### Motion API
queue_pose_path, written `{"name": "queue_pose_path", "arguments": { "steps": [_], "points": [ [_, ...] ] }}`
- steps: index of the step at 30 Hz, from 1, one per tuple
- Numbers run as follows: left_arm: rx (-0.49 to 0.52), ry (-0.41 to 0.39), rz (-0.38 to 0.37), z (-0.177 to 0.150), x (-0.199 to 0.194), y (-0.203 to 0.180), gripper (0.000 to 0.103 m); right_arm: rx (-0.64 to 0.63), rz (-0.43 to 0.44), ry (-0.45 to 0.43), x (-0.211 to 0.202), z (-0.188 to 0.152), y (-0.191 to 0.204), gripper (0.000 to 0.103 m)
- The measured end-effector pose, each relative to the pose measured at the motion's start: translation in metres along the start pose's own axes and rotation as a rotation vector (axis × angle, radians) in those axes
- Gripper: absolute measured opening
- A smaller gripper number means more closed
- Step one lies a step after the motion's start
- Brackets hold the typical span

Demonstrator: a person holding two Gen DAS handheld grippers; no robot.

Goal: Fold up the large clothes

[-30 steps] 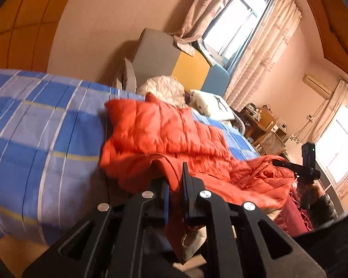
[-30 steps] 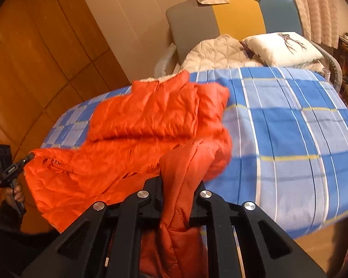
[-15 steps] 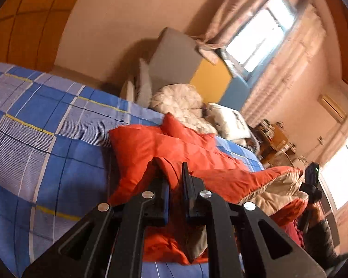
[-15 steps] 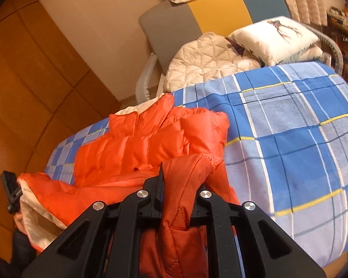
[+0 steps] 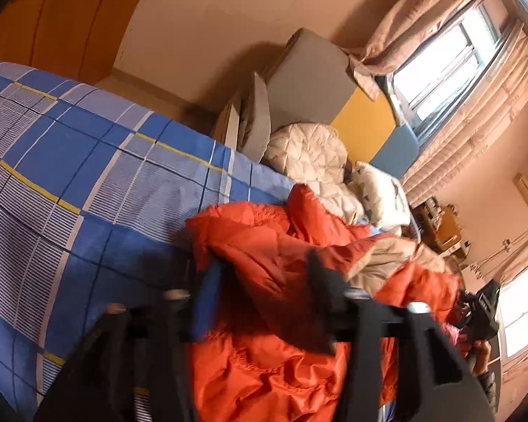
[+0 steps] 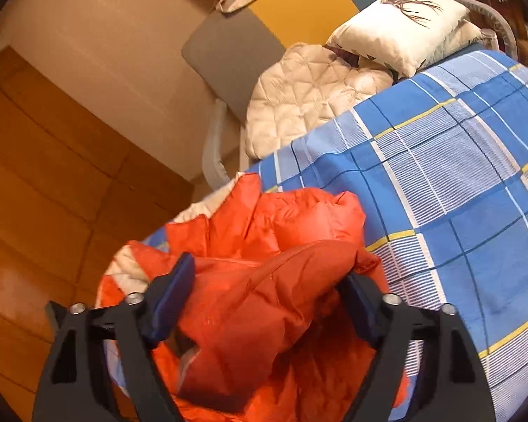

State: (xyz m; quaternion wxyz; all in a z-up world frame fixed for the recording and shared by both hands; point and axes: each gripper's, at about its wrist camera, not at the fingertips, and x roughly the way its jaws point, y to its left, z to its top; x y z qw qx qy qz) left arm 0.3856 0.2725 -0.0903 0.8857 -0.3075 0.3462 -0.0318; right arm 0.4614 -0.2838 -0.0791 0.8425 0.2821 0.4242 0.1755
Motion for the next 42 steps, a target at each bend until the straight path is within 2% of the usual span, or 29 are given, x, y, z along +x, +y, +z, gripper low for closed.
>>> {"name": "queue_pose_path", "arguments": {
  "steps": [1,3,8,14,19,24,26,30,31,32,33,34,35,36,37,39,42],
  "points": [
    [-0.005,-0.033,0.010,0.001,-0.006,0.002,0.074,0.017,0.017,-0.015,-0.003,-0.002,-0.003,0.085],
    [-0.027,-0.052,0.006,0.003,-0.014,0.009,0.075,0.039,0.016,-0.047,-0.010,-0.005,-0.009,0.095],
    [-0.049,-0.069,0.027,-0.004,-0.026,0.029,0.079,0.097,0.038,-0.106,-0.030,-0.016,-0.028,0.096],
    [-0.088,-0.014,-0.051,-0.056,-0.031,0.062,0.082,0.102,0.040,-0.062,-0.031,-0.055,-0.057,0.096],
    [-0.087,0.081,-0.116,-0.093,-0.013,0.064,0.082,0.197,0.159,-0.049,-0.030,-0.077,-0.077,0.097],
    [-0.093,0.104,-0.157,-0.100,0.005,0.054,0.081,0.313,0.285,-0.145,-0.048,-0.076,-0.092,0.100],
    [-0.087,0.107,-0.158,-0.099,0.009,0.050,0.079,0.299,0.264,-0.155,-0.053,-0.075,-0.095,0.100],
    [-0.095,0.120,-0.171,-0.097,0.013,0.049,0.070,0.214,0.134,-0.062,-0.035,-0.081,-0.090,0.100],
    [-0.098,0.122,-0.174,-0.096,0.014,0.049,0.064,0.190,0.106,-0.038,-0.027,-0.084,-0.088,0.100],
    [-0.101,0.126,-0.177,-0.097,0.013,0.049,0.057,0.174,0.092,-0.025,-0.023,-0.087,-0.088,0.097],
    [-0.097,0.131,-0.182,-0.098,0.013,0.049,0.050,0.148,0.069,-0.001,-0.015,-0.090,-0.084,0.087],
    [-0.089,0.132,-0.181,-0.098,0.012,0.048,0.037,0.127,0.036,0.011,-0.010,-0.092,-0.081,0.082],
    [-0.077,0.132,-0.181,-0.099,0.010,0.046,0.028,0.109,0.011,0.017,-0.006,-0.093,-0.078,0.070],
    [-0.072,0.129,-0.186,-0.100,0.008,0.044,0.024,0.100,0.000,0.024,-0.004,-0.094,-0.077,0.052],
    [-0.062,0.120,-0.183,-0.100,0.004,0.041,0.017,0.093,-0.008,0.028,-0.004,-0.094,-0.076,0.044],
    [-0.045,0.106,-0.190,-0.100,-0.004,0.037,0.012,0.080,-0.007,0.027,-0.011,-0.095,-0.073,0.022],
    [-0.017,0.086,-0.203,-0.104,-0.022,0.029,0.008,0.037,-0.011,0.023,-0.026,-0.101,-0.063,0.014]
  ]
}}
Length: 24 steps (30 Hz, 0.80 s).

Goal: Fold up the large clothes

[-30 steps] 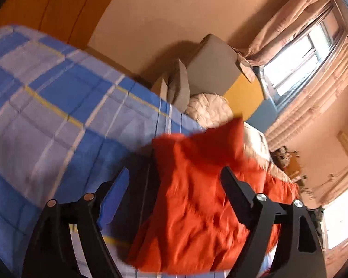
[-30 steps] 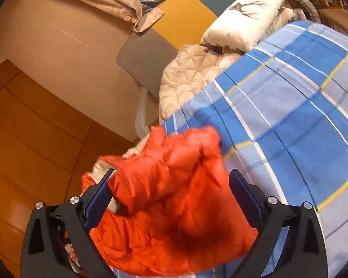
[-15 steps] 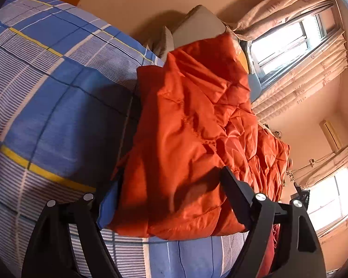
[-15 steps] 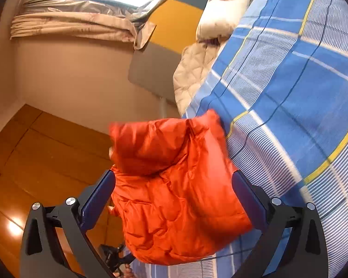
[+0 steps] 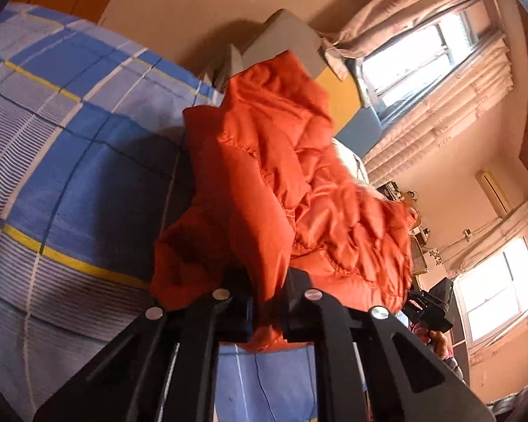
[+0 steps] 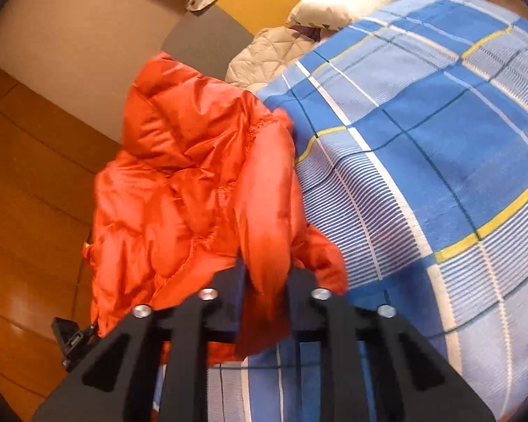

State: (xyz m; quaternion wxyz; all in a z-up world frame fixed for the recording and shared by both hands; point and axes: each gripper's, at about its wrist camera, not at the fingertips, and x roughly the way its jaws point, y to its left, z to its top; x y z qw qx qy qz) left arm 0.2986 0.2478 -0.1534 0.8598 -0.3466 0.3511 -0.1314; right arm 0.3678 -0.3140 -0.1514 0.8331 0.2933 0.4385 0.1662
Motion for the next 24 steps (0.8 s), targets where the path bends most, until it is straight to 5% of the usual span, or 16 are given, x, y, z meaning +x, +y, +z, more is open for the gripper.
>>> {"name": "queue_pose_path", "arguments": {
  "steps": [13,15,16,17,19,21,24],
  "points": [
    [0.026,0.047,0.001,-0.069,-0.075,-0.018,0.009,-0.111,-0.028,0.077,-0.079,-0.063,0.009,0.013],
    [0.060,0.071,0.050,-0.080,-0.078,-0.021,0.015,-0.138,-0.071,0.091,-0.081,-0.071,0.007,0.015],
    [0.059,0.071,0.083,-0.082,-0.080,-0.020,0.026,-0.152,-0.092,0.097,-0.080,-0.073,0.008,0.016],
    [0.057,0.067,0.088,-0.082,-0.082,-0.019,0.045,-0.161,-0.102,0.095,-0.078,-0.071,0.010,0.020],
    [0.073,0.019,0.124,-0.074,-0.089,-0.021,0.059,-0.189,-0.147,0.067,-0.075,-0.064,0.017,0.040],
    [0.094,-0.009,0.138,-0.064,-0.094,-0.025,0.064,-0.227,-0.171,0.000,-0.079,-0.056,0.030,0.079],
    [0.155,-0.032,0.168,-0.047,-0.090,-0.036,0.070,-0.298,-0.214,-0.063,-0.074,-0.042,0.051,0.083]
  ]
}}
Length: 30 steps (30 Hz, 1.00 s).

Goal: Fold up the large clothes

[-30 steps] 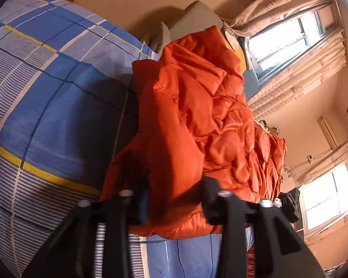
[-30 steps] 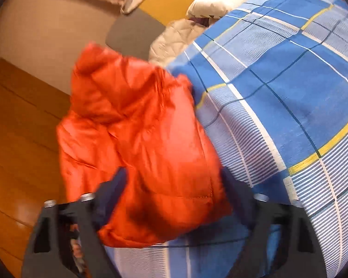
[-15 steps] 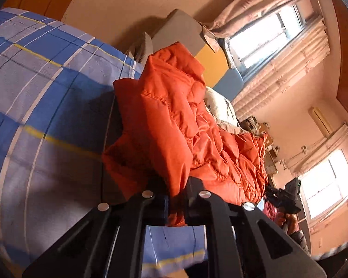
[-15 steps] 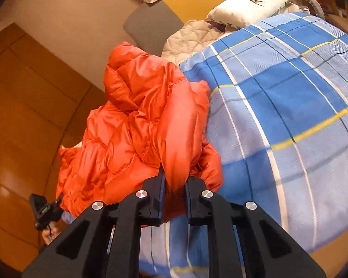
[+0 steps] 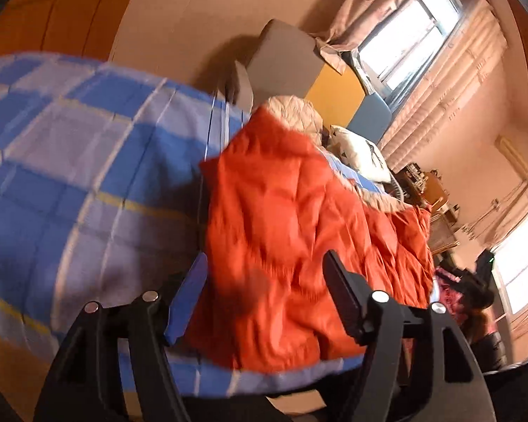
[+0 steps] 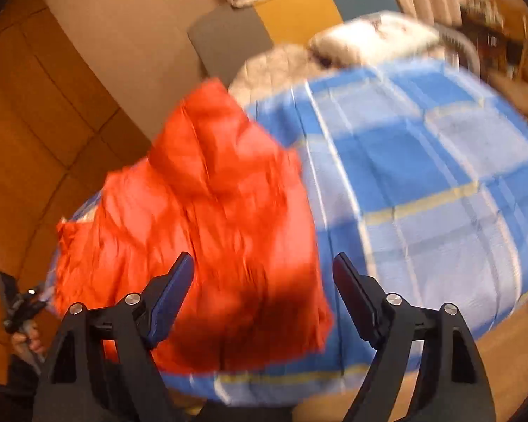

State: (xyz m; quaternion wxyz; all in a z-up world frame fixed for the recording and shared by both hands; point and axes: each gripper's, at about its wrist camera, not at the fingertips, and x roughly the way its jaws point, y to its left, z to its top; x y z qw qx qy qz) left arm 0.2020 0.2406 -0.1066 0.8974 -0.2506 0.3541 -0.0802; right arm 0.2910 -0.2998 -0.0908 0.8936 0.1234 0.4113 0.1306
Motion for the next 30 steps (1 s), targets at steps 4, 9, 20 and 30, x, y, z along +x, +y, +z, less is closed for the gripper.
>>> {"name": "queue_pose_path", "arguments": {
  "steps": [4,9,20,30],
  "points": [
    [0.059,0.006,0.012,0.023,0.018,-0.006,0.076,-0.084,-0.032,-0.016,0.021,0.027,0.020,0.087],
    [0.052,0.040,0.000,0.051,0.051,-0.001,0.076,-0.119,-0.054,0.010,0.055,0.058,0.026,0.087],
    [0.090,0.016,0.000,0.049,0.060,-0.012,0.007,-0.117,-0.072,0.066,0.071,0.058,0.030,0.011],
    [0.122,-0.139,0.008,0.070,0.020,-0.027,0.004,-0.105,-0.107,-0.097,0.028,0.090,0.047,0.006]
  ]
}}
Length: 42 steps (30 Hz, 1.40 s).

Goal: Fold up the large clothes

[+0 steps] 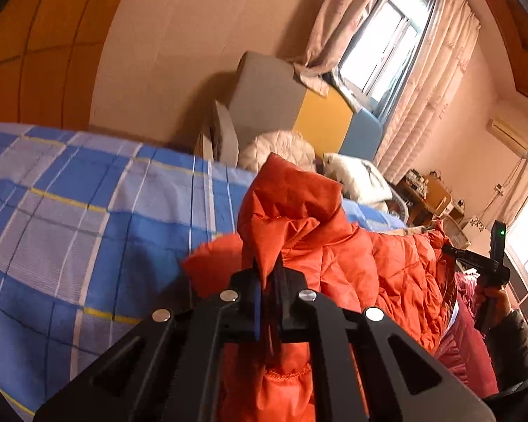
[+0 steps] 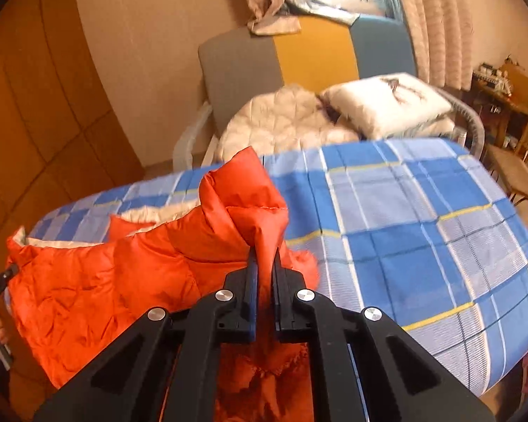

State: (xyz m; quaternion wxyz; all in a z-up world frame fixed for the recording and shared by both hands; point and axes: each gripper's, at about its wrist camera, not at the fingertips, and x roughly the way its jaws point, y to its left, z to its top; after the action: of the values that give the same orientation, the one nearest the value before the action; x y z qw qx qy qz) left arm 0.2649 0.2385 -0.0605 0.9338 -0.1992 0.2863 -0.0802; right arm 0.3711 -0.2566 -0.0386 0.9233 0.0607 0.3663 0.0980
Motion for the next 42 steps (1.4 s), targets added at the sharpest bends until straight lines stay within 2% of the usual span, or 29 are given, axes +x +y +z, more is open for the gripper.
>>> {"name": "queue_pose_path", "arguments": {
  "steps": [5,15,21,28,34,36,39,40,41,42],
  "points": [
    [-0.015,-0.002,0.036,0.020,0.022,0.005,0.004,0.055,-0.031,0.004,0.026,0.021,-0.002,0.003],
    [-0.077,0.061,0.150,0.040,0.096,0.023,0.004,0.078,-0.114,0.065,0.094,0.035,-0.006,0.003],
    [-0.056,0.160,0.269,0.041,0.145,0.030,0.004,0.084,-0.205,0.129,0.134,0.027,-0.010,0.003],
    [0.007,0.279,0.368,0.024,0.190,0.033,0.006,0.065,-0.274,0.231,0.169,0.009,-0.014,0.003],
    [0.036,0.307,0.437,0.025,0.198,0.029,0.007,0.072,-0.274,0.260,0.173,0.009,-0.014,0.003],
    [0.038,0.291,0.467,0.028,0.192,0.025,0.015,0.092,-0.248,0.249,0.167,0.010,-0.017,0.003],
    [0.021,0.251,0.479,0.031,0.176,0.022,0.024,0.106,-0.229,0.215,0.153,0.010,-0.018,0.006],
    [0.002,0.229,0.474,0.032,0.167,0.021,0.032,0.107,-0.227,0.205,0.149,0.010,-0.017,0.009],
    [-0.007,0.209,0.485,0.033,0.160,0.019,0.040,0.110,-0.219,0.198,0.146,0.010,-0.017,0.025],
    [-0.011,0.185,0.487,0.034,0.152,0.017,0.041,0.117,-0.214,0.176,0.138,0.010,-0.016,0.049]
  ]
}}
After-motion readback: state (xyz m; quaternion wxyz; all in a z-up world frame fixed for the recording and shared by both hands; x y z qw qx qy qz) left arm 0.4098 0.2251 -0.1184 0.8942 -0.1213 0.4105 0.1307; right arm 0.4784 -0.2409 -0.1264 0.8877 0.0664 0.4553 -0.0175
